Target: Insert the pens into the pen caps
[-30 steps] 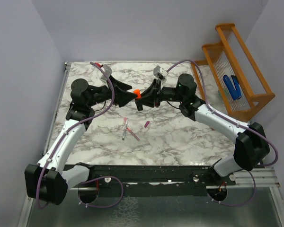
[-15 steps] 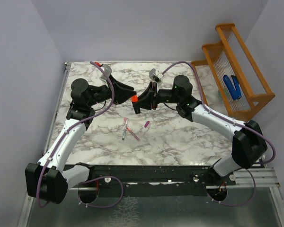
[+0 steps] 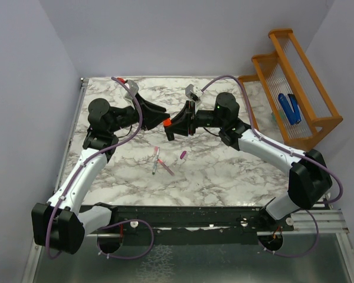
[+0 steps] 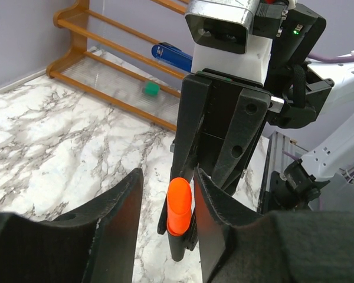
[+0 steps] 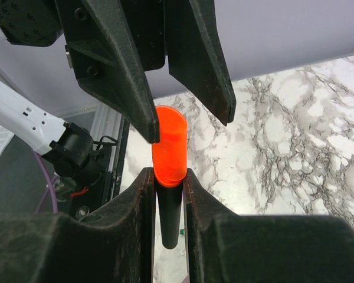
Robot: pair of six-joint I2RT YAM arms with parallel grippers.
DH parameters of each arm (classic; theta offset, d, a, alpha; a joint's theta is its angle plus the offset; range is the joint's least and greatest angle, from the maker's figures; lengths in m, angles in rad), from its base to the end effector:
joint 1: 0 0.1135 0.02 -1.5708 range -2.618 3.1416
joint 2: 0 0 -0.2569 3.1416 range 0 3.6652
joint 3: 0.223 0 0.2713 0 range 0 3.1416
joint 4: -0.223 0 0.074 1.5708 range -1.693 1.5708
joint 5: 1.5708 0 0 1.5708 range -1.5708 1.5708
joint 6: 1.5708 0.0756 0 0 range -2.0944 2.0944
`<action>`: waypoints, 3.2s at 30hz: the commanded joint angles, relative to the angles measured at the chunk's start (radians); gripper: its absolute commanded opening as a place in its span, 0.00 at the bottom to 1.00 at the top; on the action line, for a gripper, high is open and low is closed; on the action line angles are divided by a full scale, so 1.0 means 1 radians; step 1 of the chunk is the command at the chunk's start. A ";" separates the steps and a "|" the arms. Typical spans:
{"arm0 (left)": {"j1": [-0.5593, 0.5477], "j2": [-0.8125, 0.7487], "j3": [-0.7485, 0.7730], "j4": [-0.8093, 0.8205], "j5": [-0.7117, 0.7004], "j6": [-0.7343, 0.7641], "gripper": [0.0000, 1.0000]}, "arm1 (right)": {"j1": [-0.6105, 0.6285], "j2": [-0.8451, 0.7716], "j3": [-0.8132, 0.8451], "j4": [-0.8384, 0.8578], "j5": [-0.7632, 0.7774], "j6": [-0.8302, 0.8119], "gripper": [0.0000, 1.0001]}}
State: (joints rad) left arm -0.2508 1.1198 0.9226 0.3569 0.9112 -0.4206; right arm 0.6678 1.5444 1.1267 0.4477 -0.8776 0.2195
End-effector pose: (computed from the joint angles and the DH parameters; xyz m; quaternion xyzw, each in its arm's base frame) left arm 0.2739 -0.1318 0.3708 0.2844 0.6086 -0.4946 0.5515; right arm 0.2794 0.2944 0.3215 -0.4374 0.5469 0.5461 0.4598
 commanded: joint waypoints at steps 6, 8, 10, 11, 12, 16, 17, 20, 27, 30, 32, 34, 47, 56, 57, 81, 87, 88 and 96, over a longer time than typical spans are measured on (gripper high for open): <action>-0.005 0.002 -0.019 0.023 0.029 -0.003 0.51 | 0.006 0.021 0.046 0.005 -0.001 -0.014 0.01; -0.005 0.002 -0.019 0.024 0.027 -0.003 0.51 | 0.006 0.022 0.048 0.005 -0.001 -0.013 0.01; -0.005 0.004 -0.020 0.024 0.025 -0.003 0.47 | 0.006 0.022 0.049 0.004 -0.003 -0.014 0.01; -0.005 0.005 -0.020 0.024 0.024 -0.003 0.46 | 0.006 0.021 0.050 0.003 -0.003 -0.014 0.01; -0.005 0.005 -0.020 0.025 0.024 -0.003 0.43 | 0.006 0.022 0.051 0.002 -0.003 -0.015 0.01; -0.007 0.011 -0.022 0.031 0.023 -0.004 0.38 | 0.006 0.027 0.056 -0.002 -0.007 -0.017 0.01; -0.008 0.011 -0.022 0.033 0.024 -0.004 0.37 | 0.006 0.029 0.056 -0.003 -0.008 -0.016 0.01; -0.014 0.013 -0.026 0.042 0.034 -0.004 0.32 | 0.006 0.034 0.058 -0.001 -0.010 -0.016 0.01; -0.028 0.017 -0.044 0.054 0.036 -0.005 0.10 | 0.006 0.034 0.065 0.006 0.000 -0.015 0.01; -0.030 0.015 -0.053 0.057 0.028 -0.009 0.00 | 0.006 0.031 0.075 0.005 0.005 -0.018 0.01; -0.030 0.015 -0.058 0.059 0.026 -0.009 0.00 | 0.006 0.030 0.083 0.003 0.006 -0.019 0.01; -0.030 0.017 -0.066 0.061 0.025 -0.010 0.00 | 0.006 0.030 0.091 0.005 0.008 -0.020 0.01; -0.055 0.001 -0.143 0.070 0.030 0.017 0.00 | 0.006 0.033 0.189 0.033 0.059 0.002 0.00; -0.054 0.021 -0.168 0.061 0.081 0.026 0.00 | 0.003 0.025 0.267 -0.016 0.055 -0.031 0.01; -0.054 0.024 -0.167 0.053 0.087 0.033 0.00 | 0.002 0.024 0.274 -0.018 0.049 -0.031 0.01; -0.055 0.060 -0.109 -0.206 0.091 0.223 0.00 | -0.119 -0.081 0.273 -0.037 -0.098 0.010 0.00; -0.057 0.060 -0.119 -0.191 0.089 0.216 0.00 | -0.127 -0.070 0.262 0.062 -0.119 0.082 0.01; -0.057 0.060 -0.121 -0.182 0.087 0.210 0.00 | -0.127 -0.065 0.260 0.085 -0.124 0.096 0.00; -0.058 0.072 -0.127 -0.132 0.072 0.173 0.00 | -0.127 -0.032 0.247 0.263 -0.124 0.222 0.00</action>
State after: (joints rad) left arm -0.3084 1.1351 0.8814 0.4641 0.8925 -0.2646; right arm 0.5694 1.5784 1.3060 0.3149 -1.0210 0.3061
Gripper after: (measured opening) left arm 0.192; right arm 0.243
